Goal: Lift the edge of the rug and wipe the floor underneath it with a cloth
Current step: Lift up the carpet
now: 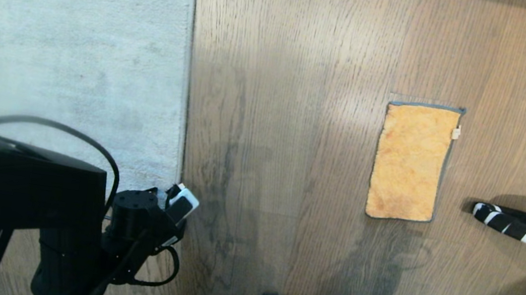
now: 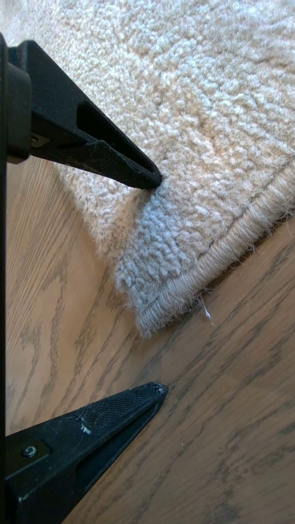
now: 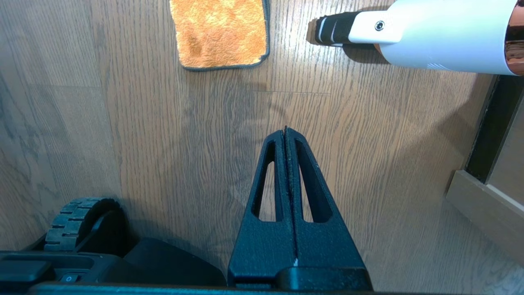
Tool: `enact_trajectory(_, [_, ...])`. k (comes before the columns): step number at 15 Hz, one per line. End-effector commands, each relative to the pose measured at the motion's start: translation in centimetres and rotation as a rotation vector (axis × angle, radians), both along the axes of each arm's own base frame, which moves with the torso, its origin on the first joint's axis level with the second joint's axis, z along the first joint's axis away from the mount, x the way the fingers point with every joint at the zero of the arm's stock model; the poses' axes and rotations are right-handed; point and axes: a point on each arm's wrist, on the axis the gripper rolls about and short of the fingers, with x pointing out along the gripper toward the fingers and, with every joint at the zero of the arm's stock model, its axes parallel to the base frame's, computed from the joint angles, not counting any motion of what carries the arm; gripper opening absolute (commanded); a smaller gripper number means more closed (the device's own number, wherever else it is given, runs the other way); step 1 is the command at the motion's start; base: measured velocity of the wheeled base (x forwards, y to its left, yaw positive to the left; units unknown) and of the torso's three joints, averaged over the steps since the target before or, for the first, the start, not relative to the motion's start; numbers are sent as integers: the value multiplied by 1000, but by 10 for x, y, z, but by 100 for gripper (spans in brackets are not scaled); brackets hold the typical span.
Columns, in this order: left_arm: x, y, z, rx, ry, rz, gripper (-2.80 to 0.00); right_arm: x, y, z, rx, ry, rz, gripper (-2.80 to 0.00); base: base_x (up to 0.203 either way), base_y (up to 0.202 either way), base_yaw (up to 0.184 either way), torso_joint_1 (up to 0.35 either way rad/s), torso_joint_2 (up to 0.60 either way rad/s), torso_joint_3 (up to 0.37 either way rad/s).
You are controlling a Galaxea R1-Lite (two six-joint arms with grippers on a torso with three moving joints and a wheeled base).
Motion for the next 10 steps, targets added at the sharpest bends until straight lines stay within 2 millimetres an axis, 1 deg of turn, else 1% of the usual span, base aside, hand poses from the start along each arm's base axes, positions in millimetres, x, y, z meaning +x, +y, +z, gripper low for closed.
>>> enact_trajectory(1, [2,1,8,-14,-58,10,0,0,0,0,0,1,0,-280,0,0,0,0,0,0])
enact_trajectory(5, [2,3,11,-12,-66,16,0,0,0,0,0,1,0,-280,0,0,0,0,0,0])
enact_trajectory(10, [4,12,13,-10,-71,42,0,0,0,0,0,0,0,-280,0,0,0,0,0,0])
